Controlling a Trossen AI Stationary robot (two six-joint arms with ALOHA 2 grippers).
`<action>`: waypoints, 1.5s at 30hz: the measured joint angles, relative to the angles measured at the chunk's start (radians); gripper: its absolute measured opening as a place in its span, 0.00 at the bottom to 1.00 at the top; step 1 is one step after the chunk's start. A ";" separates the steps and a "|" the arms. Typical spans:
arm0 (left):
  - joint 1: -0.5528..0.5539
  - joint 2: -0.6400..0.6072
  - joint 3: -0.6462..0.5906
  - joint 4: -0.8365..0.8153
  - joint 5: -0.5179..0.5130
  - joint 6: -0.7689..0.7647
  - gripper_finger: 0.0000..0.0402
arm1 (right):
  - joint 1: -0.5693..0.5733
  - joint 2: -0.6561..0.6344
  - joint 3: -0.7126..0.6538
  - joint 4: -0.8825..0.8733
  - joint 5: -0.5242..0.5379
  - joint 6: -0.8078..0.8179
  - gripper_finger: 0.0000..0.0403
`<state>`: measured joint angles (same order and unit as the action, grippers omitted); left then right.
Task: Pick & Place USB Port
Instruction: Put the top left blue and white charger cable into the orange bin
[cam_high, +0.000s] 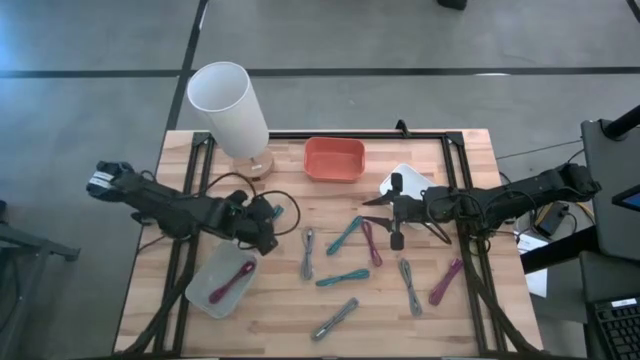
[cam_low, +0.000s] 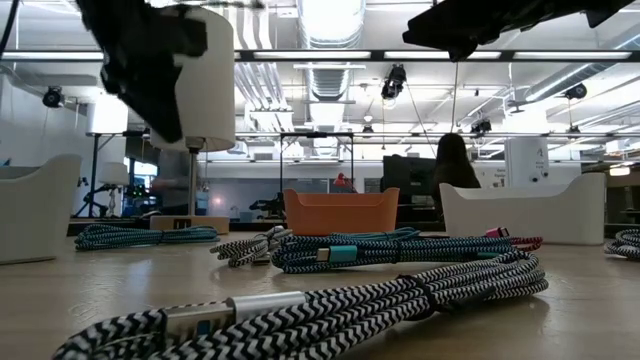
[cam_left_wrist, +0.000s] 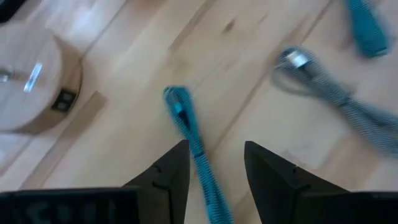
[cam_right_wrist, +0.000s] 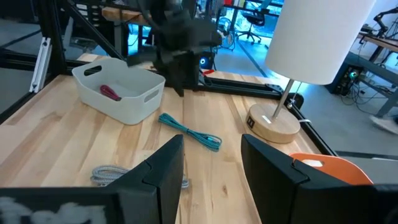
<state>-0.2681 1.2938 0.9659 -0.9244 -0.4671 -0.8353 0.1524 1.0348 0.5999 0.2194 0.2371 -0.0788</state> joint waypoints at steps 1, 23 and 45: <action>0.007 0.000 -0.021 0.005 0.005 -0.006 0.37 | 0.000 0.000 0.000 0.000 0.000 0.000 0.39; 0.086 0.000 -0.369 0.402 0.091 -0.037 0.37 | 0.000 0.000 0.000 0.000 0.000 -0.003 0.39; 0.119 -0.001 -0.501 0.629 0.131 -0.021 0.20 | 0.000 0.000 0.000 -0.001 0.000 -0.004 0.39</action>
<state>-0.1486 1.2930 0.4649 -0.2955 -0.3365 -0.8566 0.1522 1.0348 0.5999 0.2186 0.2369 -0.0824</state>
